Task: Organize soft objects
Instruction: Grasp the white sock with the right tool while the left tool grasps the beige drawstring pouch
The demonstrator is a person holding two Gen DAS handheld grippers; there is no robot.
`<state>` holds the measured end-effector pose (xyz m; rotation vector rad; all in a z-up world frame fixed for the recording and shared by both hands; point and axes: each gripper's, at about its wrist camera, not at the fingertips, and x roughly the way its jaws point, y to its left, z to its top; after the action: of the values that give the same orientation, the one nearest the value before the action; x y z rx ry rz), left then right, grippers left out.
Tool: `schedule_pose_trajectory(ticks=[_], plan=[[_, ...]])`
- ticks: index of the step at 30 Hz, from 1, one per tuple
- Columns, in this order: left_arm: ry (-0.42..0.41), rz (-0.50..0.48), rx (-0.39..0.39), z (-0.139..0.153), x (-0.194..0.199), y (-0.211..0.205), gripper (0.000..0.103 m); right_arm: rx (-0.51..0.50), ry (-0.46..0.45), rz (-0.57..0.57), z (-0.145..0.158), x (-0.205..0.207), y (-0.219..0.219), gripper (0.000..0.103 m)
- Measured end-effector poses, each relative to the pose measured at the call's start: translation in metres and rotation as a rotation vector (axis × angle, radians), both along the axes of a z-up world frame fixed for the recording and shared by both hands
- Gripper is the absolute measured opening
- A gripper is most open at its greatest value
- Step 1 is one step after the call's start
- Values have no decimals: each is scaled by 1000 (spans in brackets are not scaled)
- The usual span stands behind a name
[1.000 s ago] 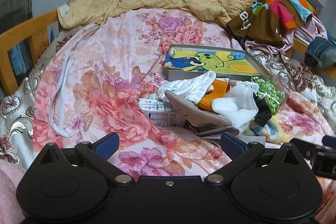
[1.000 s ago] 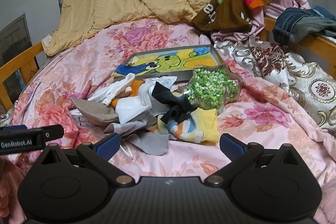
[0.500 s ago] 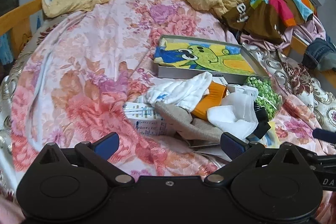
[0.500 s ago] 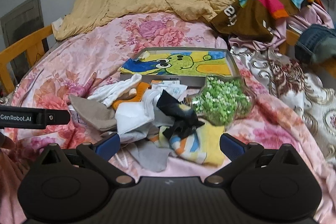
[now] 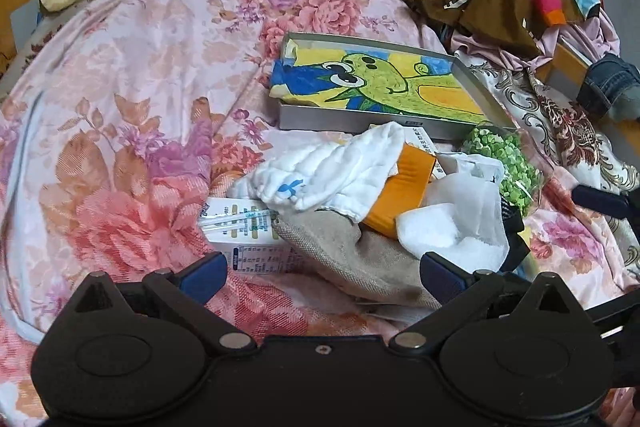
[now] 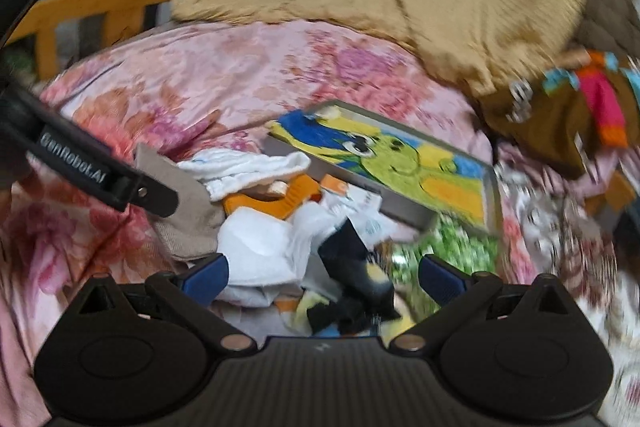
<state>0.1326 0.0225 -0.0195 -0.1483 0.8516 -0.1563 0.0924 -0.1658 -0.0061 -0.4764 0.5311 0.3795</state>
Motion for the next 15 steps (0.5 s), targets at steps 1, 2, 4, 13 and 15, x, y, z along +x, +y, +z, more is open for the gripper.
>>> schedule_pose_trajectory(ticks=[1, 2, 4, 13, 15], plan=[[4, 0, -2, -2, 2, 0, 102, -26, -16, 24, -2, 1, 3, 103], [6, 1, -3, -3, 2, 0, 102, -50, -30, 48, -5, 3, 6, 103], [10, 7, -13, -5, 5, 2, 102, -77, -50, 83, -11, 6, 12, 103], [50, 60, -139, -14, 14, 13, 85, -132, -8, 154, -31, 20, 31, 97], [54, 57, -158, -16, 16, 14, 81, -134, 14, 154, -34, 25, 34, 91]])
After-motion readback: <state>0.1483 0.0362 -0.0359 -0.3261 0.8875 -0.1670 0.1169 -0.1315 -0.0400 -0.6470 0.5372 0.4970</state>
